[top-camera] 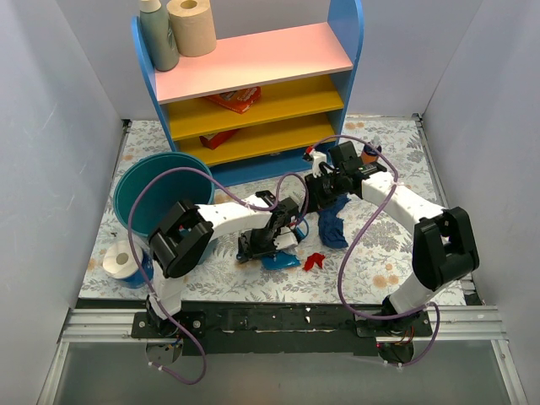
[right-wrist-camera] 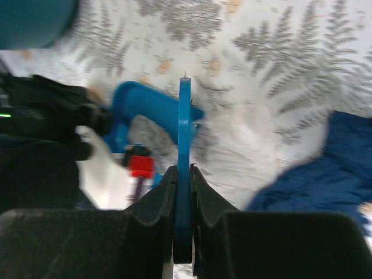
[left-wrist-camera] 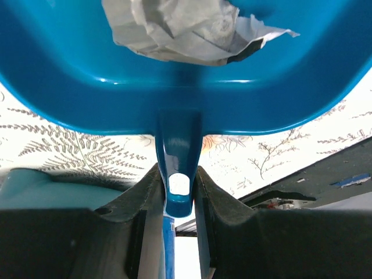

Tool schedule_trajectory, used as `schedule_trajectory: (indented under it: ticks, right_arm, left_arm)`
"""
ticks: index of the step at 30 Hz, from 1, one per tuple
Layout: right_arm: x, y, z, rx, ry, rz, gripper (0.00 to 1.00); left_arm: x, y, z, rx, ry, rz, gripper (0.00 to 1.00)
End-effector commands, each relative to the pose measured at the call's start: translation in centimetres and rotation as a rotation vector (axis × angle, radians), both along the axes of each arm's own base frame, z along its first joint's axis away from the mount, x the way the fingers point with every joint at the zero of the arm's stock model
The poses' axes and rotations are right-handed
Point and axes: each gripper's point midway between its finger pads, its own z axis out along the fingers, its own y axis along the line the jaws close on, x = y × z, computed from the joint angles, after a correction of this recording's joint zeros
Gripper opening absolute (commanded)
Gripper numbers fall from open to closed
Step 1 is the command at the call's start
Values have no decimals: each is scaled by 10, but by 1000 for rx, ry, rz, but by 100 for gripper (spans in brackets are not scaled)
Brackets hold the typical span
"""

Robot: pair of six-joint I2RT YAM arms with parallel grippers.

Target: Sweep away the paper scraps from the table

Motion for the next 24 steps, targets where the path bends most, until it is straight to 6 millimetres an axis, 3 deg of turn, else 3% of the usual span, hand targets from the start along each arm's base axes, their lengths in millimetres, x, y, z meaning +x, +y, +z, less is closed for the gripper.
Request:
schedule_trajectory:
  ticks: [1,4,6,8,10,14,24]
  right_arm:
    - [-16,34,42,258,105,66,1]
    - [-23,35,52,307,131,84,1]
    - [-16,25,55,272,78,60,1]
    - [5,6,47,138,-39,-10,1]
    - [20,-6,52,57,-141,-25,1]
    - [43,-28,42,-96,-241,-76,1]
    - [61,-49,14,-260,-283,-112,1]
  left_arm:
    - [13,-15,-1,-41,-36,0,0]
    - [16,-17,-1,-46,-46,-2,0]
    - [15,-15,-1,-39,-42,-2,0]
    - [14,-12,4,-34,-47,0,0]
    - [13,-10,7,-33,-49,1,0]
    - [10,-5,11,-24,-43,6,0]
    - [12,-9,10,-22,-40,7,0]
